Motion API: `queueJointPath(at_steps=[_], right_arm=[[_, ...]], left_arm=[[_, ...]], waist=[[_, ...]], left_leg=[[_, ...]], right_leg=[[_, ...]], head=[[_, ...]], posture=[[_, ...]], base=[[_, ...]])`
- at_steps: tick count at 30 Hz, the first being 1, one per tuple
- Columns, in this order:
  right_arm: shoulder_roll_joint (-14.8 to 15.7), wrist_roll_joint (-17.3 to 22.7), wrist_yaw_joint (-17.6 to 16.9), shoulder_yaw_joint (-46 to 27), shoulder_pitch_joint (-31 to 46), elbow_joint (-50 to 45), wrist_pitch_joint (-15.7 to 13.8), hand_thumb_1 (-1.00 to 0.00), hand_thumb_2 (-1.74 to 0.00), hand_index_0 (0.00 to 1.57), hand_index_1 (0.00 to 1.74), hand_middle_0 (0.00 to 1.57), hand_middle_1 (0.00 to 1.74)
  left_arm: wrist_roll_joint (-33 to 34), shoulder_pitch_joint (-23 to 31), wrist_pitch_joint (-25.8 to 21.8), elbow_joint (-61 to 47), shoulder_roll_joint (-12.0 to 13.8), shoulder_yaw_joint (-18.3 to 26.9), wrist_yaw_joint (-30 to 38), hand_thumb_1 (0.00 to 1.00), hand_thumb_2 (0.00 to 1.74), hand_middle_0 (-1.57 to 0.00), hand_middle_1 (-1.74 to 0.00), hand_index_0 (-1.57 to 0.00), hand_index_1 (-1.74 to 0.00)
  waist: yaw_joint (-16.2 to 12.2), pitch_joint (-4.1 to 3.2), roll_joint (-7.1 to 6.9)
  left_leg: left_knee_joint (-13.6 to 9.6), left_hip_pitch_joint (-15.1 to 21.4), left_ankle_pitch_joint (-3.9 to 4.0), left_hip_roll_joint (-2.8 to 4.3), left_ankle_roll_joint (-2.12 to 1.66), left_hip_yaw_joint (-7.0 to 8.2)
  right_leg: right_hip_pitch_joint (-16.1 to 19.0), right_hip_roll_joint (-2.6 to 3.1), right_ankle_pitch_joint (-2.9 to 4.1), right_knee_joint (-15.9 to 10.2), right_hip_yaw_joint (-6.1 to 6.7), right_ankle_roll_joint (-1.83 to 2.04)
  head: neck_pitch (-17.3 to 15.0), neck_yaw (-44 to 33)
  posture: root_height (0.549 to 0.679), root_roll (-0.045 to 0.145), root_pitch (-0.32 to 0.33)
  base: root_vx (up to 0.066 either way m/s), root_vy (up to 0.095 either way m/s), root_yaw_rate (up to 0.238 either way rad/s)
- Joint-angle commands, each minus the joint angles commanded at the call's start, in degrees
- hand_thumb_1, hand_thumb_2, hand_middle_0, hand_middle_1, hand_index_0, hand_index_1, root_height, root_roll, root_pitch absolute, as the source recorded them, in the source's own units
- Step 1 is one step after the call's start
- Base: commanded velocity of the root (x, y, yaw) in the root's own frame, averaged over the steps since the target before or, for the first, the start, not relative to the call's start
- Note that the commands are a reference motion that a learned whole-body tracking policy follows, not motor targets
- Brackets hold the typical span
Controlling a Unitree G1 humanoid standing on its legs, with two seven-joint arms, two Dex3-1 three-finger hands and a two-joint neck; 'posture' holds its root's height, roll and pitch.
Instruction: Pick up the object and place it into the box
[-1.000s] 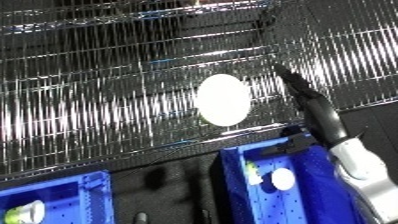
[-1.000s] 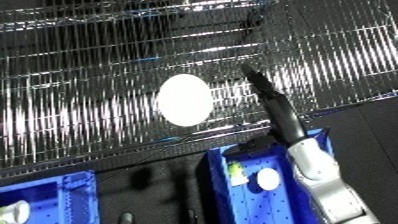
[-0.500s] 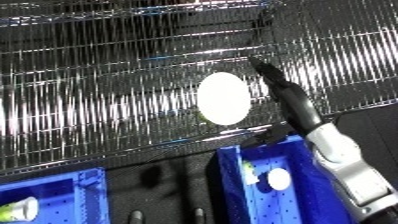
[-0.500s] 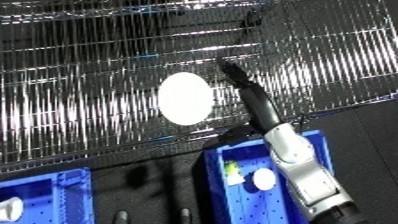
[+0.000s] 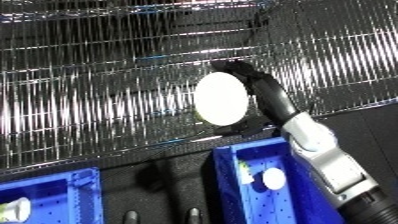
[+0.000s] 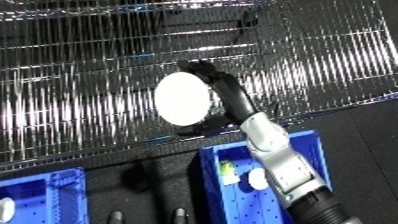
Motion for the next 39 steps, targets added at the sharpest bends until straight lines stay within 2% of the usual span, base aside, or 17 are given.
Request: queueJointPath(at_steps=[6,12,17,21,31,36,39], right_arm=[[0.21,0.58,0.14,-0.18,0.02,1.06,0.29,-0.80,-1.39,1.26,1.39,1.26,1.39],[-0.10,1.09,-0.67,-0.93,0.96,0.84,-0.55,-0.80,-1.39,1.26,1.39,1.26,1.39],[-1.25,1.70,-2.33,-2.37,3.08,-2.91,-3.26,-0.80,-1.39,1.26,1.39,1.26,1.39],[-2.51,-0.23,-5.32,-5.54,6.95,-9.94,-5.80,-0.80,-1.39,1.26,1.39,1.26,1.39],[-5.28,-6.41,-15.13,-19.73,26.42,-33.86,-9.24,-0.80,-1.39,1.26,1.39,1.26,1.39],[-4.66,-6.66,-19.48,-26.21,36.84,-39.14,-11.77,-0.80,-1.39,1.26,1.39,1.26,1.39],[-3.68,-3.96,-20.08,-28.81,42.82,-39.44,-12.71,-0.80,-1.39,1.26,1.39,1.26,1.39]], left_arm=[[0.15,0.04,0.18,-0.09,0.04,-0.11,0.13,0.00,0.00,0.00,0.00,0.00,0.00],[0.21,0.19,-0.31,0.20,-0.09,0.06,0.06,0.00,0.00,0.00,0.00,0.00,0.00],[-0.08,0.57,-0.56,-0.02,-0.22,0.73,0.50,0.00,0.00,0.00,0.00,0.00,0.00],[-0.48,1.12,-0.68,-0.06,-0.37,2.06,1.24,0.00,0.00,0.00,0.00,0.00,0.00],[-0.74,3.59,-2.43,0.92,-1.39,7.50,2.75,0.00,0.00,0.00,0.00,0.00,0.00],[-0.91,4.33,-3.62,1.98,-1.70,10.00,2.84,0.00,0.00,0.00,0.00,0.00,0.00],[-1.22,4.69,-4.17,2.17,-1.72,11.08,2.89,0.00,0.00,0.00,0.00,0.00,0.00]], waist=[[0.19,0.00,0.14],[-0.21,0.00,0.04],[-1.16,0.00,-0.38],[-2.63,0.00,-1.12],[-8.00,0.00,-3.52],[-10.70,0.00,-4.54],[-12.15,0.00,-5.02]], left_leg=[[-0.28,-0.01,0.25,0.01,0.04,0.01],[-0.81,0.46,0.40,0.20,0.02,0.06],[-1.22,1.14,0.31,0.55,-0.07,0.33],[-1.43,1.65,0.17,1.04,-0.17,0.78],[-2.53,3.42,-0.02,2.78,-0.15,2.78],[-2.88,4.16,-0.22,3.52,-0.21,3.81],[-3.15,4.55,-0.30,3.99,-0.29,4.42]], right_leg=[[-0.02,-0.14,0.15,-0.16,-0.08,0.07],[0.24,-0.01,0.28,-0.57,0.13,0.10],[0.66,0.25,0.41,-1.16,0.54,0.23],[1.02,0.68,0.56,-1.70,1.06,0.45],[1.77,2.23,1.41,-3.68,3.06,1.19],[2.13,3.03,1.73,-4.48,3.99,1.46],[2.25,3.47,1.96,-5.00,4.46,1.64]], head=[[0.05,0.04],[0.89,-0.45],[1.60,-2.05],[1.94,-5.04],[3.30,-12.89],[4.23,-16.01],[4.46,-16.39]], posture=[[0.646,0.084,0.101],[0.647,0.082,0.100],[0.647,0.082,0.098],[0.648,0.079,0.097],[0.651,0.071,0.101],[0.651,0.066,0.103],[0.652,0.063,0.104]], base=[[-0.011,0.006,0.015],[-0.022,0.000,-0.028],[-0.026,0.001,-0.071],[-0.029,-0.003,-0.131],[-0.039,-0.004,-0.187],[-0.044,-0.017,-0.197],[-0.052,-0.024,-0.193]])
